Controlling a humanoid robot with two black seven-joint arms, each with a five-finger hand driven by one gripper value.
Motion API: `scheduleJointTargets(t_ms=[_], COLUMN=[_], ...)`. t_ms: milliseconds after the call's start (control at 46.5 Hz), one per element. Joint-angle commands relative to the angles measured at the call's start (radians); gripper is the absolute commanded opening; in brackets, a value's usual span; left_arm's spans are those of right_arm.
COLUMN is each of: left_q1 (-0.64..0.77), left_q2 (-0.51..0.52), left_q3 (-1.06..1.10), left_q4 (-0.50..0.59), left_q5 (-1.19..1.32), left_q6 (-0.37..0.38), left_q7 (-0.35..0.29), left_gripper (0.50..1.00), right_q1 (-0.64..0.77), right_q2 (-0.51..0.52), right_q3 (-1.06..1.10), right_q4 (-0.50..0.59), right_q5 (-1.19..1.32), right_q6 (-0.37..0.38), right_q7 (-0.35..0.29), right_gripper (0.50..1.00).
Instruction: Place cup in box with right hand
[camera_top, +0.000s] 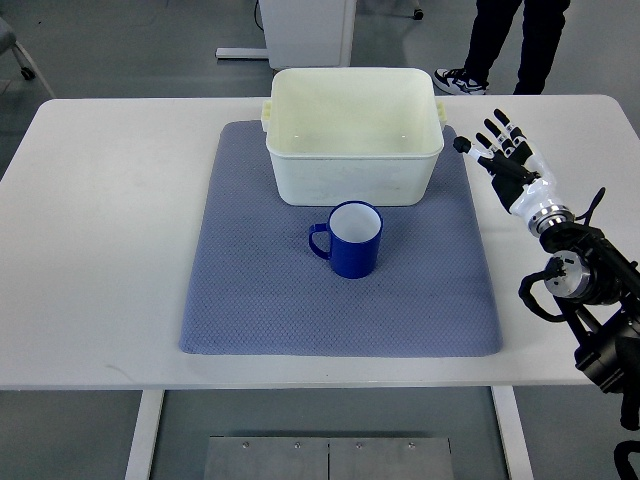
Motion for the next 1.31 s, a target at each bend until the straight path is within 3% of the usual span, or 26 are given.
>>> scheduleJointTargets(t_ms=[0, 1289], left_q1=[-0.001, 0.009], left_q2=[0.000, 0.000], left_q3=[0.000, -0.003], left_q4=[0.000, 0.000], left_q5=[0.000, -0.002], left_q6=[0.002, -0.003], left_q7=[0.001, -0.001], left_gripper=[1.000, 1.000], right_q1=[-0.001, 0.029], right_q2=[-0.001, 0.004], right_q3=[0.000, 0.003], right_q4=[-0.002, -0.006], right_q5=[0.000, 0.024], right_q6=[0.000, 0.000], right_q7=[0.000, 0.002], right_gripper=[1.000, 1.000])
